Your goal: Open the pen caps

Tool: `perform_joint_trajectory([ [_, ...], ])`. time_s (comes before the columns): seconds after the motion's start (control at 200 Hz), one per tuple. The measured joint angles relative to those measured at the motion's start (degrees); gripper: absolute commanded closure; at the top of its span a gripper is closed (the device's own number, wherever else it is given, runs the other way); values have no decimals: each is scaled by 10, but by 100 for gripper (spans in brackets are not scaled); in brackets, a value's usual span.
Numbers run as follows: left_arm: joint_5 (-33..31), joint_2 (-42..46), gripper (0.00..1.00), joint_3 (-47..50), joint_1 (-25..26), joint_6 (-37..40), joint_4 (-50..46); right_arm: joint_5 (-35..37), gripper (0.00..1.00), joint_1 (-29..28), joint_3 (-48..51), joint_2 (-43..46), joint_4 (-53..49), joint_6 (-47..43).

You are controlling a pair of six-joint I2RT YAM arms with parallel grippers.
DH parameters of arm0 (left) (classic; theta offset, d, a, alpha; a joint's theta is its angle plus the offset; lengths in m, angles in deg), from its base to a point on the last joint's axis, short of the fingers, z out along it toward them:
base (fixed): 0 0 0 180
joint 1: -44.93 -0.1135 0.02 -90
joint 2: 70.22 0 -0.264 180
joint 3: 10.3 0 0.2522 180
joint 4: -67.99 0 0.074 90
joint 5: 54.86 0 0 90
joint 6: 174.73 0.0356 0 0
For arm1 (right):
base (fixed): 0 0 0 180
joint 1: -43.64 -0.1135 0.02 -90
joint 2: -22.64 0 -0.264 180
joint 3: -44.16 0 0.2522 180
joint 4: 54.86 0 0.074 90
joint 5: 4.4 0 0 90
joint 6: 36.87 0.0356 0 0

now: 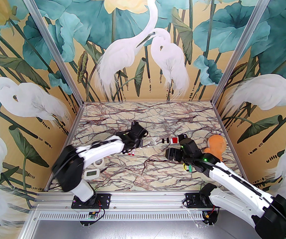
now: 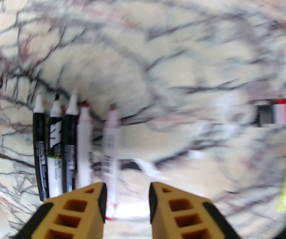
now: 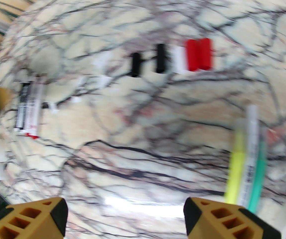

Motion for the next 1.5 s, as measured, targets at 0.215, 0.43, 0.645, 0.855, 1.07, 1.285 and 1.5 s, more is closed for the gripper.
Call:
perform_joint_trajectory([
  [0.215,159,113,59,129,1,-1,113,8,44,73,0,-1,-43,-7],
  [0.43,261,185,36,194,19,-8,186,-9,58,156,1,-29,-47,-38],
  [0.645,327,211,0,196,54,2,233,-23,64,164,3,-106,-34,-55],
  [0.855,374,215,0,196,58,11,256,-23,68,164,5,-153,-15,-64],
  [1.07,383,215,0,196,58,13,271,-21,68,164,2,-194,-9,-74],
  [1.285,383,216,1,205,58,13,280,-19,70,164,-6,-220,2,-77],
  [1.5,383,216,0,211,58,13,280,-9,72,152,-23,-258,8,-79],
])
